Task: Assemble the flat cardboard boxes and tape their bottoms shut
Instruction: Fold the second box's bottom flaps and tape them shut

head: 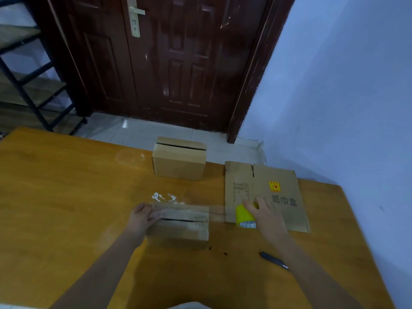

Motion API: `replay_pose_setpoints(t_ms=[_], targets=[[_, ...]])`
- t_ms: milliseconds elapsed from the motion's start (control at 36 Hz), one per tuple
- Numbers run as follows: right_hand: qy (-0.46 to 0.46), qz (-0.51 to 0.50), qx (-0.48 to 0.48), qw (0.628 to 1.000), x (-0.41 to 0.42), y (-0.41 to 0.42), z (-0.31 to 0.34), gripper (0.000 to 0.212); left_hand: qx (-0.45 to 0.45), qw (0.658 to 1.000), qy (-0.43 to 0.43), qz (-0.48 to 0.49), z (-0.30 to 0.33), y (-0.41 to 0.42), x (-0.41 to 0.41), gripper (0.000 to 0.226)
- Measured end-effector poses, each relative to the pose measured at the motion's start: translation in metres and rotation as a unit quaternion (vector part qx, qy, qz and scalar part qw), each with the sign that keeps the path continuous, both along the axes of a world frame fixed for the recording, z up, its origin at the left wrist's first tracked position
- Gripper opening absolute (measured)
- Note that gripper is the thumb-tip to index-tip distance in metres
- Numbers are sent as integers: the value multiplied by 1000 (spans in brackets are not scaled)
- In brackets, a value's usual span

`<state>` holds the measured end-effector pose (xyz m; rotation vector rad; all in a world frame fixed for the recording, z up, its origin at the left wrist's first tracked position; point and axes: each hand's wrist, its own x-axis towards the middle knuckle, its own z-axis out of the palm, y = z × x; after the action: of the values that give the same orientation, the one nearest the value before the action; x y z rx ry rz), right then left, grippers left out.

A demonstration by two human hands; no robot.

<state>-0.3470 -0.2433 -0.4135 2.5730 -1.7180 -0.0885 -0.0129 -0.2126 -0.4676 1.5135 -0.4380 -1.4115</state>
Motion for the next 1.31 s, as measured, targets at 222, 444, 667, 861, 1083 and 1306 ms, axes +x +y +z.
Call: replay_pose_setpoints(t_ms=[222,444,667,861,1083,1306], targets=[[75,-15,-49,996,19,4,-15,90,-33,983,162,80,-2,10,7,29],[70,-9,-78,994,28,7,-24,100,-52,955,270,115,-5,12,10,58],[30,53,-102,993,48,16,-30,103,-52,887,420,187,-14,14,22,30],[51,61,-94,992,53,17,-37,94,-78,871,448,187,-23,15,28,69],[65,57,-76,993,57,13,-45,94,-42,868,447,212,-21,17,24,29],[50,56,-49,996,62,16,-55,89,-90,849,481,201,-24,17,25,63]])
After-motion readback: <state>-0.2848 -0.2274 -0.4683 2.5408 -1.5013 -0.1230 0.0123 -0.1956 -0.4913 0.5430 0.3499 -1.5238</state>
